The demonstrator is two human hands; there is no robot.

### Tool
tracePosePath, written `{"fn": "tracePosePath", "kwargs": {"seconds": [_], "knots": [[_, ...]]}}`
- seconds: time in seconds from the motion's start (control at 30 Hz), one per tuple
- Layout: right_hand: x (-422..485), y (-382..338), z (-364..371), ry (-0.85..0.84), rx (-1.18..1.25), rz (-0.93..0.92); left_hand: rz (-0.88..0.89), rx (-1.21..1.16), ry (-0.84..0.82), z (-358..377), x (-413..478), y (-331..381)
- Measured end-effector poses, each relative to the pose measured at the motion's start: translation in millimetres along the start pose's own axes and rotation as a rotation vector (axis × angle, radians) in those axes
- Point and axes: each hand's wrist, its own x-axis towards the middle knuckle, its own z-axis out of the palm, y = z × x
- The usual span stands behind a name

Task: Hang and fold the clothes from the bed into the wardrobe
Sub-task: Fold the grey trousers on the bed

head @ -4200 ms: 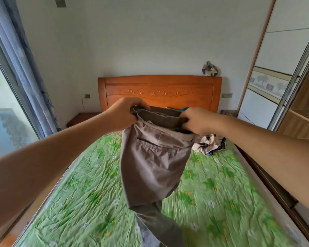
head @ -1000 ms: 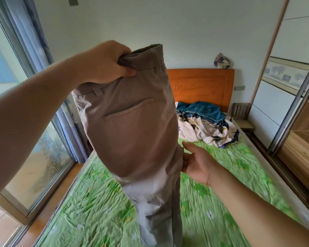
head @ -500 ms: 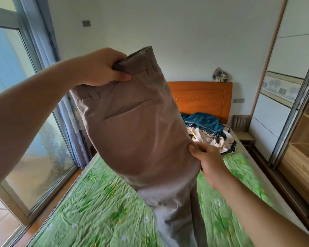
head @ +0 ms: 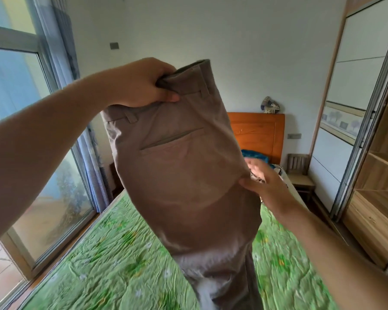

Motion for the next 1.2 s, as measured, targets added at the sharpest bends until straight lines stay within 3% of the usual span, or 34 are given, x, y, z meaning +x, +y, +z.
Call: {"fn": "tracePosePath", "kwargs": {"seconds": [0.13, 0.27, 0.43, 0.5, 0.6, 0.8, 0.9, 1.03, 1.2], "knots": [[13.8, -102.5, 3.0, -0.248, 0.061, -0.242, 0.025, 0.006, -0.086, -2.0, 2.5, 41.7], [19.5, -147.1, 13.2, -0.111, -0.058, -0.369, 0.02, 0.008, -0.15, -4.4, -8.8, 67.7], [12.4, -133.6, 18.1, -0.112, 0.228, -0.352, -0.258, -0.05, -0.33, -39.0, -71.1, 50.3], [9.3, -128.0, 18.2, -0.128, 0.29, -0.334, -0.297, -0.271, -0.23, -36.6, -99.9, 34.9], [-2.6, -124.0, 17.0, -0.098, 0.365, -0.298, -0.276, -0.753, 0.059, -21.0, -130.3, 28.0], [-21.0, -140.7, 7.7, 0.048, 0.39, -0.344, -0.088, -1.051, 0.412, 2.5, -140.4, 43.2], [-17.1, -138.9, 7.5, 0.054, 0.354, -0.344, -0.083, -1.087, 0.446, 16.5, -130.9, 41.0], [6.1, -105.5, 9.2, 0.051, 0.27, -0.255, -0.157, -1.048, 0.335, 52.5, -114.7, 19.1], [38.4, -36.7, 17.8, 0.039, -0.1, -0.098, -0.277, -0.746, 0.125, 131.4, -96.5, -34.3]]}}
